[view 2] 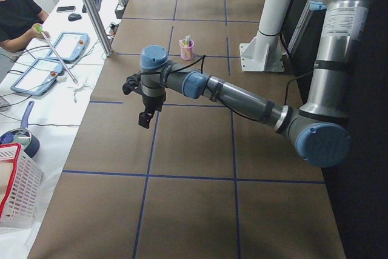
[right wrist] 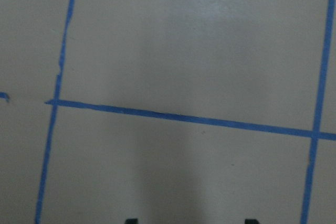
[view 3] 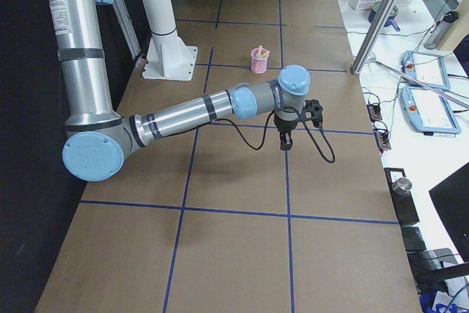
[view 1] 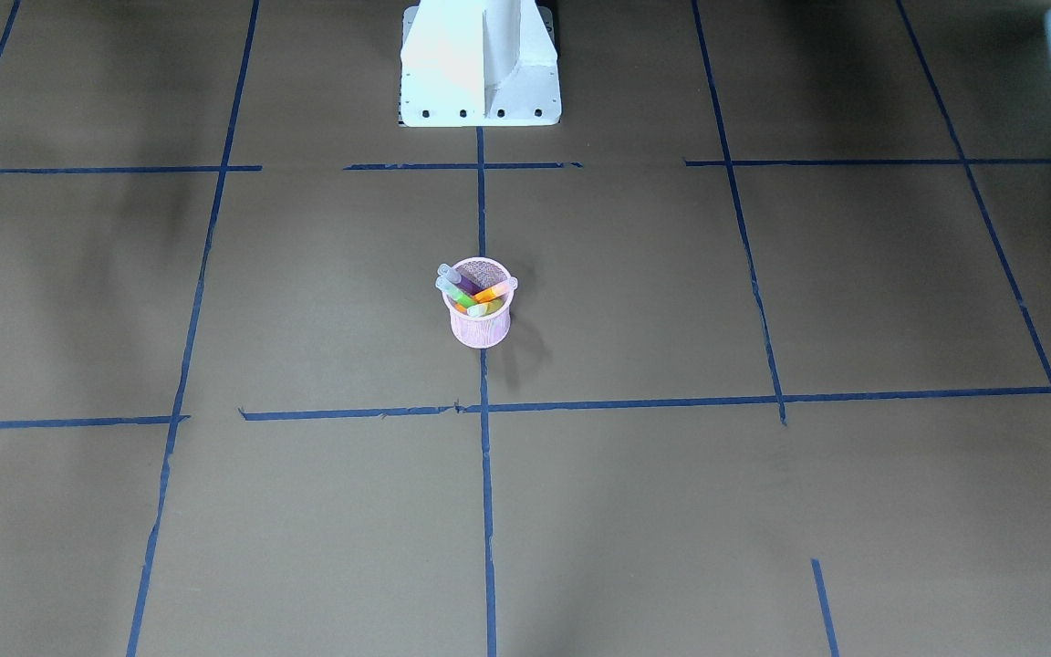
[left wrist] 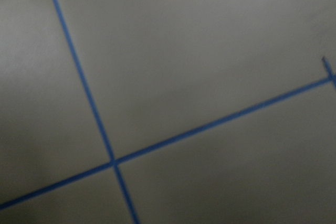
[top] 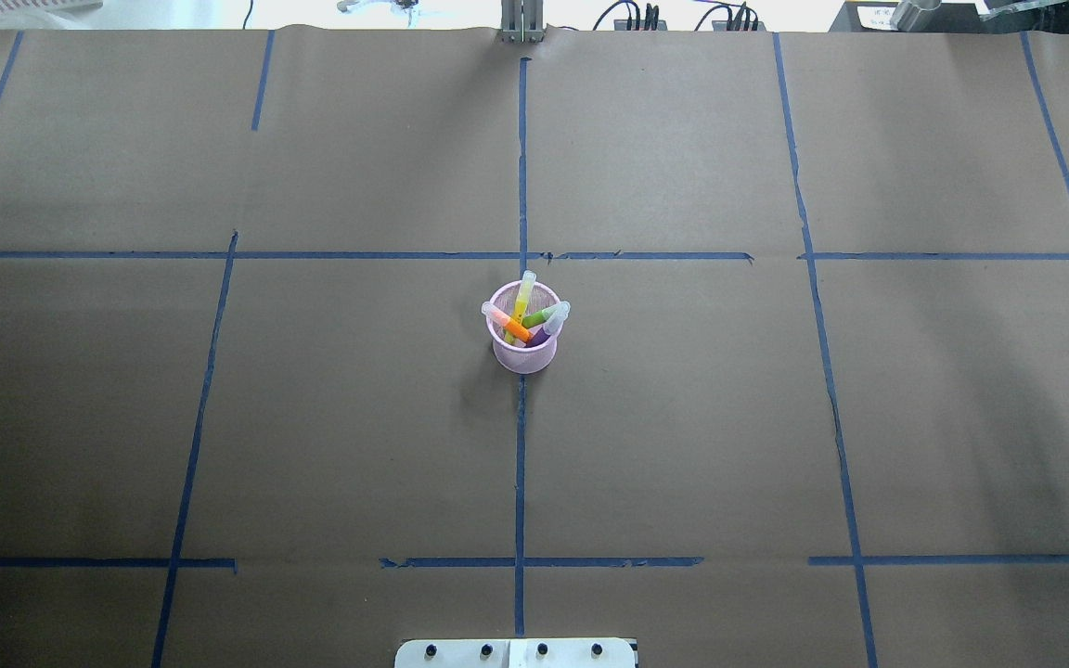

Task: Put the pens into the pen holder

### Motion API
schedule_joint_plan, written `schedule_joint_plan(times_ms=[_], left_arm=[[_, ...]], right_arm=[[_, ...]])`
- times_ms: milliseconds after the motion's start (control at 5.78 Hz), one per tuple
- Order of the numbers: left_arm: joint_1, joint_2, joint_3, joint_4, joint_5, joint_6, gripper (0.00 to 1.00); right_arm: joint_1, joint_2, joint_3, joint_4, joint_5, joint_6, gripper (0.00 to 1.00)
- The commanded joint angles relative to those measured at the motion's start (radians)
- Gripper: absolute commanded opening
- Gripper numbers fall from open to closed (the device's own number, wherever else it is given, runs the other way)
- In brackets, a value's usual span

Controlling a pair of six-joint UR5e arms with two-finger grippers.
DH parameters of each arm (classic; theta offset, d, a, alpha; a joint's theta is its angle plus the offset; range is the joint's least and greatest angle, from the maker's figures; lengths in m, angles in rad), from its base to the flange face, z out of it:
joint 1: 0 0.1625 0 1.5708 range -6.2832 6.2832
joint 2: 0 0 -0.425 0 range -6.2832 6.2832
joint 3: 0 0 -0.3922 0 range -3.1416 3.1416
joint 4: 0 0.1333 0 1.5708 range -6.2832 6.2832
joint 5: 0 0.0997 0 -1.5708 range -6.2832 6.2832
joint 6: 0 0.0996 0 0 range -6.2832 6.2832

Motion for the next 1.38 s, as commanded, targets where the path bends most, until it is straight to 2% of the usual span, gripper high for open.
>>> schedule_joint_plan(times_ms=[0, 346, 519, 692, 1212], left_arm=[[-0.050, 0.082, 0.069, 0.069, -0.025, 0.069, 1.00], [-0.049, 0.132, 0.096, 0.071, -0.035, 0.060, 1.00], [-0.049, 0.131, 0.106, 0.061, -0.127, -0.015, 1.00], [-0.049, 0.131, 0.096, 0.055, -0.132, -0.123, 1.00], [-0.049, 0.129, 0.082, 0.054, -0.124, -0.126, 1.00]], right_arm=[[0.125, -0.063, -0.142, -0.029, 0.000, -0.307, 1.00], [0.164, -0.093, -0.136, -0.081, -0.002, -0.348, 1.00], [0.162, -0.097, -0.133, -0.082, -0.032, -0.349, 1.00], [0.162, -0.095, -0.129, -0.082, -0.034, -0.349, 1.00], [0.162, -0.095, -0.127, -0.080, -0.040, -0.348, 1.00]])
